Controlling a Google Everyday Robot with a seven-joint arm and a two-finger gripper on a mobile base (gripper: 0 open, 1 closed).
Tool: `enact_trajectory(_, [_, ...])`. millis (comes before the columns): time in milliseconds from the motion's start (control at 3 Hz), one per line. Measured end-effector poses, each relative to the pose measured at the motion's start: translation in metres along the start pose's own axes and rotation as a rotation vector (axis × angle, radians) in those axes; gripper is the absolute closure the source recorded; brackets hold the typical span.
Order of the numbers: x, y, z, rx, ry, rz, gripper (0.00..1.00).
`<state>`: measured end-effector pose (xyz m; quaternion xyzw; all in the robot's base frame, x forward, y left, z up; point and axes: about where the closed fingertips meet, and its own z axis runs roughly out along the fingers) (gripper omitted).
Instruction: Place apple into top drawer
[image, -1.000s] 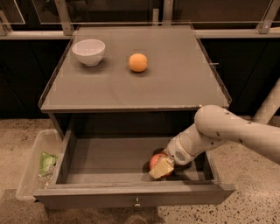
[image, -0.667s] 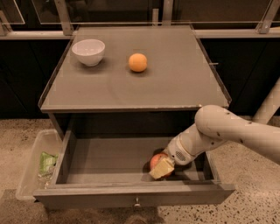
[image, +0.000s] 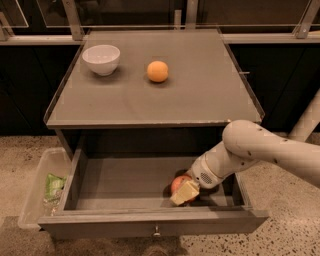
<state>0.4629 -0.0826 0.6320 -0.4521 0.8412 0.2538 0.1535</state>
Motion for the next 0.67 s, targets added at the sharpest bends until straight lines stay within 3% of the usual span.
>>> enact_trajectory(333, [0.0000,0.0000,0.0000,0.000,0.000,0.000,0.00])
enact_trajectory(667, [0.0000,0.0000,0.0000,0.000,0.000,0.000,0.00])
